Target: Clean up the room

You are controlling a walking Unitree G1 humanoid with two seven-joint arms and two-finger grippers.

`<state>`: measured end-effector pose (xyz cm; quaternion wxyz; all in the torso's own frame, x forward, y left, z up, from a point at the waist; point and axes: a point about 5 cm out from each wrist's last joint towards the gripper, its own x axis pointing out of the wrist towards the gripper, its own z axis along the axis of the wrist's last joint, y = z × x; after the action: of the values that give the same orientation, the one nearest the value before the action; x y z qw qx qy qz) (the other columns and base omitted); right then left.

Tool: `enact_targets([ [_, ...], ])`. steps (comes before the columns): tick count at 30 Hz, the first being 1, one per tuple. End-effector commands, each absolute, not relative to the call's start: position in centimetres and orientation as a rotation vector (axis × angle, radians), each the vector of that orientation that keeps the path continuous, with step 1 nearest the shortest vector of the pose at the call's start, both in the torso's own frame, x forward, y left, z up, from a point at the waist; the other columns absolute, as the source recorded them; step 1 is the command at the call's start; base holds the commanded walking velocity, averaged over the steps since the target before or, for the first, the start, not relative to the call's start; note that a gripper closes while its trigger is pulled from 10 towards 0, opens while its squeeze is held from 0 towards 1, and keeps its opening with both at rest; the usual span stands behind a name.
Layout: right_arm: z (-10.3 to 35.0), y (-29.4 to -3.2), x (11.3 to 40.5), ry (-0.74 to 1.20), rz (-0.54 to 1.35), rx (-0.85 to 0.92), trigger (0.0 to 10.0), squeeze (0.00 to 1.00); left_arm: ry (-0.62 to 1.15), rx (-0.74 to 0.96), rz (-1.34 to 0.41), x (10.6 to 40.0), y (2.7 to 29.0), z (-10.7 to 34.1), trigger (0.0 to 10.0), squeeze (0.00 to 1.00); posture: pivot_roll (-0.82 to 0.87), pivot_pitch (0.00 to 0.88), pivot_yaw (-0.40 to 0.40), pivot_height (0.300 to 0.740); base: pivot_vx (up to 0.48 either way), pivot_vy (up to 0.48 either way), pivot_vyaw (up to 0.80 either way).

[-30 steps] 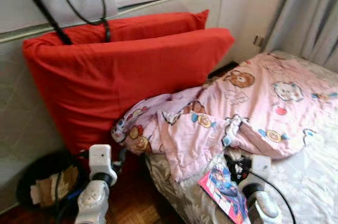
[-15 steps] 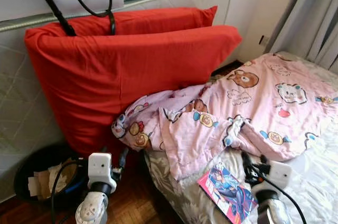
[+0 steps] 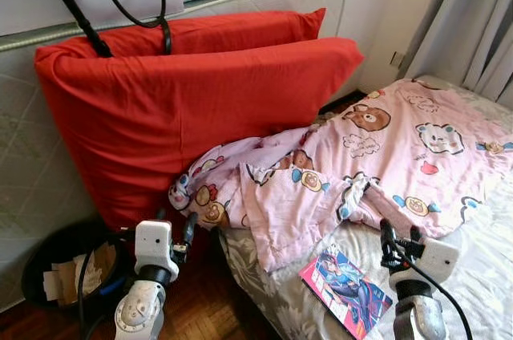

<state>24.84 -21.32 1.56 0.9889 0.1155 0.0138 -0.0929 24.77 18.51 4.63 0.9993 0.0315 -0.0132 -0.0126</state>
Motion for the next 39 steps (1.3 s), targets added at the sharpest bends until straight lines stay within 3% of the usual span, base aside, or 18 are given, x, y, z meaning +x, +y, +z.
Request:
enact_targets([
  [1,1.7,-21.7,24.9,0.042,-0.180,0.216,10.0,0.00,-0.030,0.038,-0.010,24.5,18.3,4.9,10.0,0.00,0.09,0.000,-0.078,0.740,0.000,0.000,0.00],
  [11,2.2,-21.4,25.1,0.060,-0.146,0.171,10.0,0.00,0.011,0.021,-0.027,23.2,17.4,4.4,10.0,0.00,0.04,0.000,-0.091,0.700,0.000,0.000,0.00],
  [23,2.1,-20.0,24.9,0.087,-0.127,0.175,10.0,0.00,0.013,0.026,-0.009,23.5,18.3,5.1,10.0,0.00,0.04,0.000,-0.056,0.700,0.000,0.000,0.00],
  [27,2.1,-19.9,24.7,0.089,-0.118,0.169,10.0,0.00,0.014,0.028,-0.006,23.5,18.3,5.3,10.0,0.00,0.05,0.000,-0.058,0.677,0.000,0.000,0.00],
  [39,1.9,-19.7,24.5,0.119,-0.102,0.153,10.0,0.00,0.020,0.022,-0.011,23.1,18.2,5.3,10.0,0.00,0.05,0.000,-0.065,0.677,0.000,0.000,0.00],
])
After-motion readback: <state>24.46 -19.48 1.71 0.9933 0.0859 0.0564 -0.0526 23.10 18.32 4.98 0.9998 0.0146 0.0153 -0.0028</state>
